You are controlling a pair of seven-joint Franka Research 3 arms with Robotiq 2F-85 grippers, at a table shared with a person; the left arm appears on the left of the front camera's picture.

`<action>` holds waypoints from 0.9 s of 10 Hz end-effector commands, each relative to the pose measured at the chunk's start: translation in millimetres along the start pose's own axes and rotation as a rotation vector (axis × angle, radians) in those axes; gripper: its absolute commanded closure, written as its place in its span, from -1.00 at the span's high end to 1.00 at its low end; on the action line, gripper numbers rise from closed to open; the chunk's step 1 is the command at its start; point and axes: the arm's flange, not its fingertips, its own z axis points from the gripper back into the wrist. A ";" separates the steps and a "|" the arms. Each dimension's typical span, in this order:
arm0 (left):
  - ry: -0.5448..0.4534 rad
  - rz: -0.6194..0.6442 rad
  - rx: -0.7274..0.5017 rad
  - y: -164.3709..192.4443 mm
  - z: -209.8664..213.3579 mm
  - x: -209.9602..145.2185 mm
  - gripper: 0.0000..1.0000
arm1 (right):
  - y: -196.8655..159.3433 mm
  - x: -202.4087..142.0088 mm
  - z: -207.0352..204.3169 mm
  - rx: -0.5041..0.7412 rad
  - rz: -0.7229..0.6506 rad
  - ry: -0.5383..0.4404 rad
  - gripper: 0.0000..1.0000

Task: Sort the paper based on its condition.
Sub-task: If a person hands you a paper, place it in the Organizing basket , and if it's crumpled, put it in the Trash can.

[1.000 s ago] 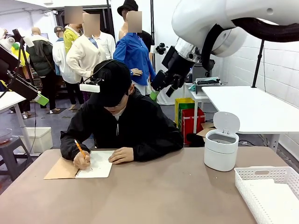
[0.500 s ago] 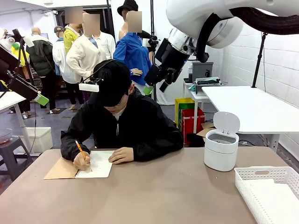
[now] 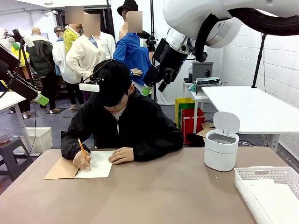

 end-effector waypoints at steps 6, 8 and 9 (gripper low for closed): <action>-0.001 0.000 -0.001 0.1 0.3 0.1 1.00 | -1.1 -0.2 1.1 0.010 -0.009 -0.005 1.00; -0.001 0.000 -0.001 0.1 0.3 0.1 1.00 | -1.1 -0.2 1.1 0.010 -0.009 -0.005 1.00; -0.001 0.000 -0.001 0.1 0.3 0.1 1.00 | -1.1 -0.2 1.1 0.010 -0.009 -0.005 1.00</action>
